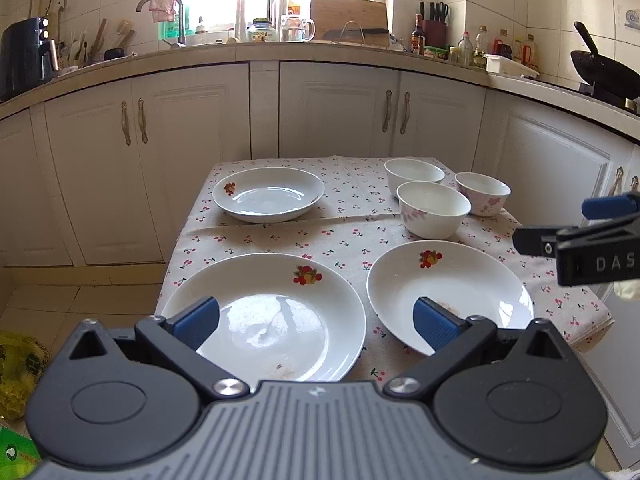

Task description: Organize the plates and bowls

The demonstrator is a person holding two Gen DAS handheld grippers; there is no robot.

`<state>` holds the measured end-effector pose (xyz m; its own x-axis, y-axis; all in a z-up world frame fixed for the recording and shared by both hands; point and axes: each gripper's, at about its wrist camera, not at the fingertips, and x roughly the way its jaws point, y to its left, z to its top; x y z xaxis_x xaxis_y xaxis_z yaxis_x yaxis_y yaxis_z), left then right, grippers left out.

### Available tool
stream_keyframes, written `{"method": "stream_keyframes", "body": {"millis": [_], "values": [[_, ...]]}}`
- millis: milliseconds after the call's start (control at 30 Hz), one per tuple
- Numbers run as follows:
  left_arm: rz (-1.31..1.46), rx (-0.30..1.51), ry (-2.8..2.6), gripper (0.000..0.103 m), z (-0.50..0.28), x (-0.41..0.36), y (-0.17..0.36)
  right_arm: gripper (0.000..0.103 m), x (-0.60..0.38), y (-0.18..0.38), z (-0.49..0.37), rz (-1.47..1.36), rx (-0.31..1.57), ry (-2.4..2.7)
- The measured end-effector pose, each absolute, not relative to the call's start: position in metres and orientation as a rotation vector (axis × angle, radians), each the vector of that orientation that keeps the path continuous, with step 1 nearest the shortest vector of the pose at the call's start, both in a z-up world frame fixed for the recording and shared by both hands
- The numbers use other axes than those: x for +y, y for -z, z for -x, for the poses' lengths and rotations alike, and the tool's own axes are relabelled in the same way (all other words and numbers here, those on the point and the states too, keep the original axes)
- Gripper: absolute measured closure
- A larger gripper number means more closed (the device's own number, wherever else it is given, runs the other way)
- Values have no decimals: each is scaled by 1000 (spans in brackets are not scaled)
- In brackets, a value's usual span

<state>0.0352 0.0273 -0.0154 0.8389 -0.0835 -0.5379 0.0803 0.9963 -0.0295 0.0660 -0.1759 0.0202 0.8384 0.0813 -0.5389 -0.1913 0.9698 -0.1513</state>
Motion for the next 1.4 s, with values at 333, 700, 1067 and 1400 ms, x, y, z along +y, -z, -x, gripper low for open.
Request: {"method": "stream_keyframes", "body": {"millis": [333,700,1067,1400], "values": [[16,620,127,1,-32,61,49,0,-149,-21,-100,260,528,-302],[23,703,161,1,-36,93,86,0,-113,9,-143,183,666,-649],[-19,704,230,1,-53,100,100,0,-72,32,-174,310,762,-750],[-58,686,295,1,-55,105,100,2,-51,50,-218,304,853,-846]]}}
